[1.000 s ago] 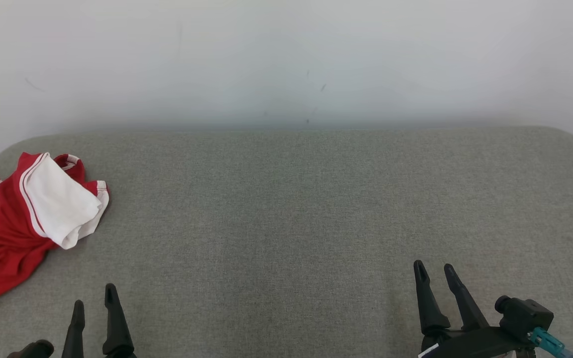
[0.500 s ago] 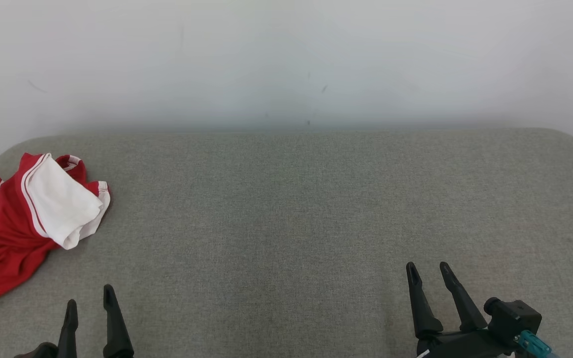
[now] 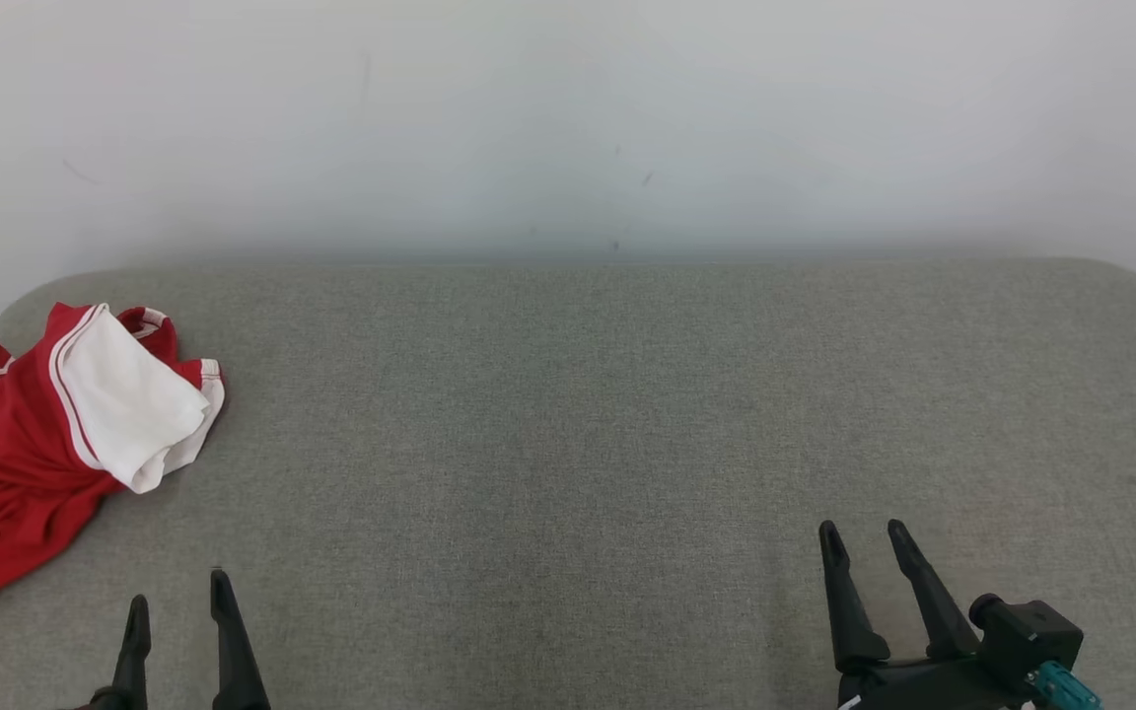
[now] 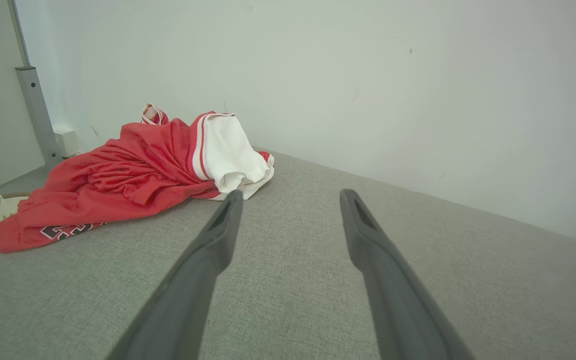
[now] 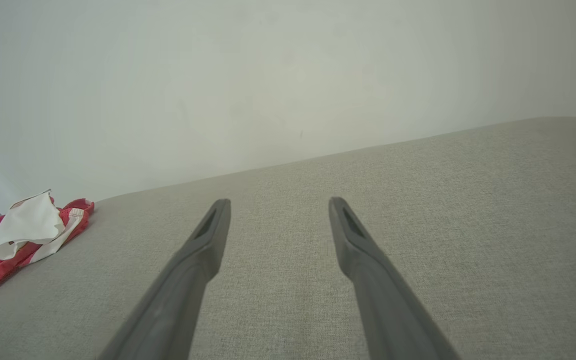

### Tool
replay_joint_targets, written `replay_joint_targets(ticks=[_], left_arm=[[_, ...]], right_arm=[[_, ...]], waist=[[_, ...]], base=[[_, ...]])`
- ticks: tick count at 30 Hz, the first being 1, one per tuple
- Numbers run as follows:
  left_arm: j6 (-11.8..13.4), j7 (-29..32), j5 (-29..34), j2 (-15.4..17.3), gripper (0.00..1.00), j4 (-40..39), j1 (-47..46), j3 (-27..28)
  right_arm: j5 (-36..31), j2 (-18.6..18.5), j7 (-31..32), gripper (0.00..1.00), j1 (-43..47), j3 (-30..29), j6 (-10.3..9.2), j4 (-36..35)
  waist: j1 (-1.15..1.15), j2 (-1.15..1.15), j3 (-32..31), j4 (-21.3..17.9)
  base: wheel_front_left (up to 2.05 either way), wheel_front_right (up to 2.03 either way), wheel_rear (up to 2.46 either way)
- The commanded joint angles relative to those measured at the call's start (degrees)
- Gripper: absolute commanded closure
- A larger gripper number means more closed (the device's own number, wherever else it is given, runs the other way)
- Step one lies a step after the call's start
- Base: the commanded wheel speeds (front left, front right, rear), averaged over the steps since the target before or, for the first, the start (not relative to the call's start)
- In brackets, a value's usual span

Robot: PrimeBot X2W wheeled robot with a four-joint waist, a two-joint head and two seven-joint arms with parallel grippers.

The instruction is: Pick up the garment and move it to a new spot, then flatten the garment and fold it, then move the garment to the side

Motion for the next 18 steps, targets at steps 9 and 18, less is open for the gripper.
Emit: replay_joint_targets(ticks=[9,18], left_arm=[[-1.67,-1.57,8.2,0.57,0.0,1.23,1.0,-0.97],[-2.77,-2.46,12.93,1.23,0.0,2.93,0.5,-1.1]], right_arm=[[-3.75,-0.28,-1.57,0.0,0.72,-1.75,-0.1,0.43],[-6.9,-0.29,-2.35,0.0,1.07,-2.37,-0.11,0.93]], waist=[[0.0,0.0,-0.18,0.05],[0.0,0.0,-0.57,0.02]], base=[[0.0,0.0,0.0],[0.0,0.0,0.0]])
